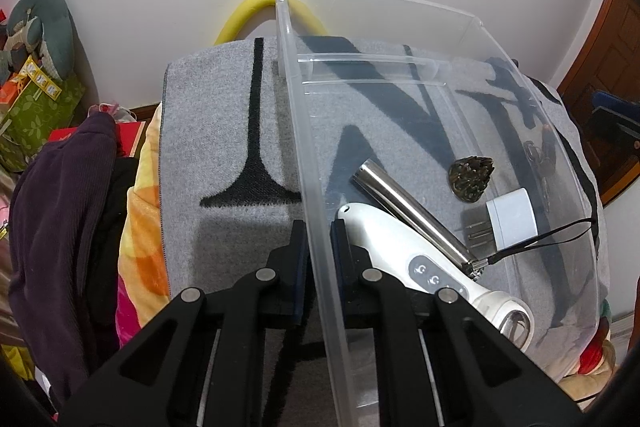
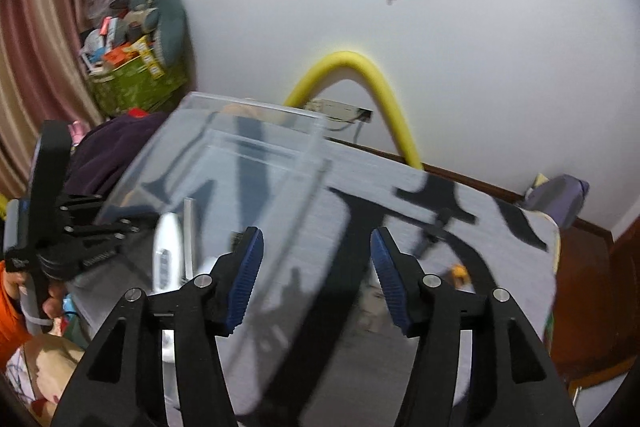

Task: Organize rigid objects
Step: 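Carry the silver cylinder into the clear box and release it, then grasp the orange-capped tube with the right tool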

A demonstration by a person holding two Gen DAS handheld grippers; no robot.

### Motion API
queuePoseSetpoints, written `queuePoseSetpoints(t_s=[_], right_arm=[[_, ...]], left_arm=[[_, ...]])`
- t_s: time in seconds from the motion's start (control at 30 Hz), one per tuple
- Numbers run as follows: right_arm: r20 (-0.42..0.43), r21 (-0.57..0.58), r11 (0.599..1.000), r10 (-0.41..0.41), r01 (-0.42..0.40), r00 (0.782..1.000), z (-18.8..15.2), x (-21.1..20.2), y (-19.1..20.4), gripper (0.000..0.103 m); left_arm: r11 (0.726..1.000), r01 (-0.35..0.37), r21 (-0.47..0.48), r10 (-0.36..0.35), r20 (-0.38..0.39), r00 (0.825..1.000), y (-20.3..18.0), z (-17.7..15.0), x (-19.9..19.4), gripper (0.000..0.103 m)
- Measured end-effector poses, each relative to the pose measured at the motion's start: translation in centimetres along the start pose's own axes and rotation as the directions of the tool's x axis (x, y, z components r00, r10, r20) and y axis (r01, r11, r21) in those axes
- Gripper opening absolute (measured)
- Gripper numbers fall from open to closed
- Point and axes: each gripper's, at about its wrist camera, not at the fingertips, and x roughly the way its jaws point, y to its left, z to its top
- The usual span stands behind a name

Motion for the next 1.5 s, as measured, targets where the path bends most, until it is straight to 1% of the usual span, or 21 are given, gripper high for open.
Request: queuePoseSetpoints(t_s=[0.13,0.27,0.43,0.53,0.6,0.67,0.77,0.8,0.87,0.93,0.97,1.0,1.07,1.1,1.13,1.2,1.23,1.27,1.3,1.33,1.5], right_arm=[[-0.019,0.016,0.999,-0.046,0.046,0.999,-1.1,-0.2,-2.3,0.052],[-0.074,0.024,0.997,-0.074,0.076,0.994,-2.9,1.0,-4.2,0.052],[-0.146,0.075,0.994,-0.07,0.081,0.987,-5.4,3.3,-6.0,0.052],[-0.163,0.121,0.99,-0.057,0.078,0.985,-6.2,4.1,-7.3,0.052],[-0.161,0.153,0.985,-0.06,0.085,0.985,-6.2,4.5,-8.3,0.052],[-0.161,0.21,0.973,-0.066,0.099,0.985,-5.7,4.9,-9.8,0.052],[-0.16,0.304,0.95,-0.021,0.069,0.987,-5.0,5.6,-11.6,0.052],[-0.163,0.319,0.945,-0.02,0.072,0.986,-4.8,5.9,-11.9,0.052],[-0.18,0.341,0.936,-0.025,0.086,0.983,-4.6,6.9,-12.3,0.052],[-0.171,0.373,0.925,-0.002,0.067,0.985,-4.6,7.4,-12.4,0.053],[-0.172,0.384,0.92,-0.006,0.072,0.985,-4.5,7.6,-12.4,0.053],[-0.171,0.384,0.92,-0.018,0.084,0.985,-4.5,7.7,-12.3,0.053],[-0.173,0.348,0.93,-0.058,0.116,0.983,-4.2,8.0,-11.5,0.052],[-0.173,0.327,0.936,-0.073,0.127,0.982,-4.1,8.1,-11.1,0.051],[-0.169,0.306,0.942,-0.087,0.137,0.982,-4.1,8.1,-10.7,0.047],[-0.16,0.281,0.948,-0.108,0.15,0.981,-4.0,8.0,-9.9,0.043],[-0.155,0.272,0.952,-0.099,0.139,0.983,-4.0,7.9,-9.7,0.03],[-0.156,0.27,0.954,-0.087,0.127,0.984,-4.0,7.9,-9.6,0.02],[-0.156,0.266,0.955,-0.091,0.131,0.983,-4.0,7.8,-9.5,0.016],[-0.156,0.254,0.957,-0.103,0.141,0.982,-4.1,7.6,-9.1,0.01],[-0.144,0.214,0.965,-0.125,0.154,0.982,-5.2,6.4,-8.8,0.01]], left_arm=[[1.0,-0.004,0.003,0.004,-0.001,1.0,0.0,0.0,0.0,0.011],[1.0,-0.004,0.003,0.004,-0.001,1.0,0.0,0.0,0.0,0.01],[1.0,-0.008,0.006,0.008,-0.002,1.0,-0.1,0.0,0.0,0.01],[1.0,-0.01,0.008,0.01,-0.002,1.0,-0.2,0.0,0.0,0.01],[1.0,-0.013,0.01,0.013,-0.003,1.0,-0.3,0.0,-0.1,0.01],[1.0,-0.015,0.011,0.015,-0.004,1.0,-0.3,0.0,-0.1,0.01],[1.0,-0.013,0.01,0.013,-0.004,1.0,-0.3,0.0,-0.1,0.01],[1.0,-0.014,0.01,0.014,-0.004,1.0,-0.3,0.0,-0.1,0.01],[1.0,-0.013,0.009,0.014,-0.004,1.0,-0.3,0.0,-0.1,0.01],[1.0,-0.013,0.008,0.013,-0.004,1.0,-0.2,0.0,-0.1,0.01],[1.0,-0.013,0.009,0.013,-0.003,1.0,-0.3,0.0,-0.1,0.01],[1.0,-0.013,0.009,0.013,-0.003,1.0,-0.3,0.0,-0.1,0.01],[1.0,-0.013,0.009,0.013,-0.003,1.0,-0.3,0.0,-0.1,0.01],[1.0,-0.013,0.009,0.013,-0.003,1.0,-0.3,0.0,-0.1,0.01],[1.0,-0.012,0.008,0.012,-0.003,1.0,-0.2,0.0,-0.1,0.01],[1.0,-0.01,0.006,0.01,-0.003,1.0,-0.2,0.0,-0.1,0.01],[1.0,-0.011,0.006,0.011,-0.002,1.0,-0.2,0.0,-0.1,0.01],[1.0,-0.011,0.006,0.011,-0.002,1.0,-0.2,0.0,-0.1,0.01],[1.0,-0.011,0.006,0.011,-0.002,1.0,-0.2,0.0,-0.2,0.01],[1.0,-0.01,0.006,0.01,-0.002,1.0,-0.2,0.0,-0.1,0.01],[1.0,-0.011,0.006,0.011,-0.003,1.0,-0.2,0.0,-0.1,0.01]])
